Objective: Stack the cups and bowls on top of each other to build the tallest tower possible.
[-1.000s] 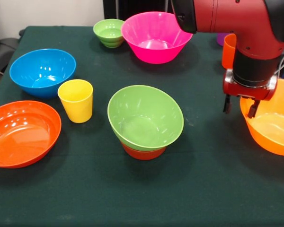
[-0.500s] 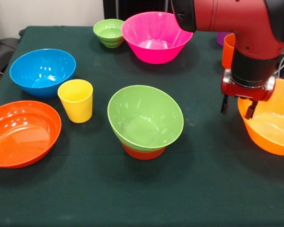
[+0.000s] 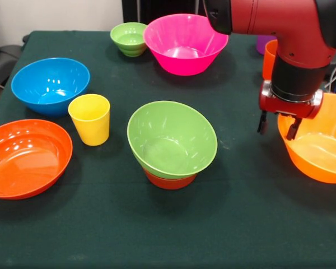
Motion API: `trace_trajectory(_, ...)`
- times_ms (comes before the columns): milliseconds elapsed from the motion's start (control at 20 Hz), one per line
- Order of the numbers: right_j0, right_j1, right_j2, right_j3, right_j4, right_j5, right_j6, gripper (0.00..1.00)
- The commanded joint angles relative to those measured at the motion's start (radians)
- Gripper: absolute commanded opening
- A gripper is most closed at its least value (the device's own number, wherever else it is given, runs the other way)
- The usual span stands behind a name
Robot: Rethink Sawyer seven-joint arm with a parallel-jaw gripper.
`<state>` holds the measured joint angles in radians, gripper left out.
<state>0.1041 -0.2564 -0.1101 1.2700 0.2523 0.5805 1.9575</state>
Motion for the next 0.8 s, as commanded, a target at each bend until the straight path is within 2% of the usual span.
trace_trajectory(50,0.008,0.015,0.049,0.001,-0.062,-0.042,0.066,1.00)
trace_trajectory(250,0.010,0.014,0.041,-0.001,-0.062,-0.035,0.068,1.00)
trace_trajectory(800,-0.018,-0.001,0.086,0.025,-0.027,-0.030,0.072,1.00)
